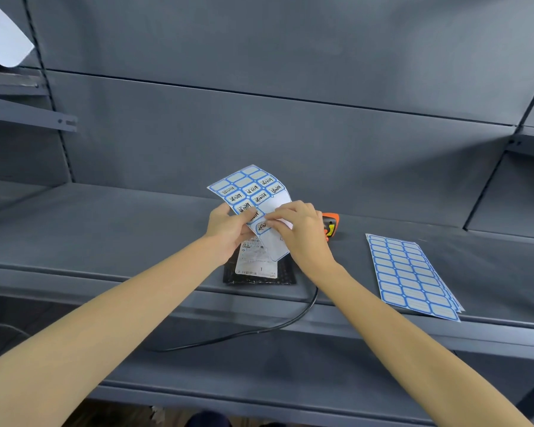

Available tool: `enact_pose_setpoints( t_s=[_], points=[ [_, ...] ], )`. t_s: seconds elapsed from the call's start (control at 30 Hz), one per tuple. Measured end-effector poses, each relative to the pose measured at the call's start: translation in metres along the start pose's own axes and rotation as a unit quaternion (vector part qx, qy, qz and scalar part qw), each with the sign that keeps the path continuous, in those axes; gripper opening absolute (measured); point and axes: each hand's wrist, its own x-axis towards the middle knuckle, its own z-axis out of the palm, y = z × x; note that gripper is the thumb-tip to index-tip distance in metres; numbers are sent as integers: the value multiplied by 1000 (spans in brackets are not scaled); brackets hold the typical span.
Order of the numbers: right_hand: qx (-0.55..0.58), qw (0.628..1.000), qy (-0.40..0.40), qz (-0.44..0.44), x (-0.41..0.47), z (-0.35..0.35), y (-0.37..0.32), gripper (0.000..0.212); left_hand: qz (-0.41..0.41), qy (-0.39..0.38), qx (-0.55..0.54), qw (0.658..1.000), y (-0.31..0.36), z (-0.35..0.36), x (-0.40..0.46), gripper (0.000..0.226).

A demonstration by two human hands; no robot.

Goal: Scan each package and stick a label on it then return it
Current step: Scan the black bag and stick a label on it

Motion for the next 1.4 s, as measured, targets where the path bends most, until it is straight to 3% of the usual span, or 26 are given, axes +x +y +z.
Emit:
enact_pose_setpoints(
  t_s=[0.17, 0.47, 0.53, 0.7, 0.8, 1.07, 1.3, 1.4],
  points=[
    [220, 965, -28, 142, 5, 0, -6, 6, 0, 10, -14, 1000, 5, -5, -2, 30],
    [341, 917, -29, 204, 12, -1, 4, 4, 6, 36, -32, 999, 14, -24, -4, 30],
    [326, 920, -53, 209, 14, -5, 12, 5, 15, 57, -29, 998, 16, -34, -1, 29],
    [222, 926, -218, 214, 15, -12, 31, 6, 22, 102, -15, 994, 24, -58, 4, 16],
    [140, 930, -273, 201, 15, -9, 34, 7, 18, 110, -12, 994, 24, -65, 4, 15],
    [63, 938, -308, 146, 17, 0, 33, 8, 9, 116, -10, 993, 21, -67, 3, 16],
    [-1, 950, -287, 125, 10, 9, 32, 10, 5, 120, 5, 993, 19, -67, 4, 15],
    [-56, 957, -275, 77, 7, 4, 31, 17, 7, 120, 5, 993, 19, -65, 4, 17]
  ],
)
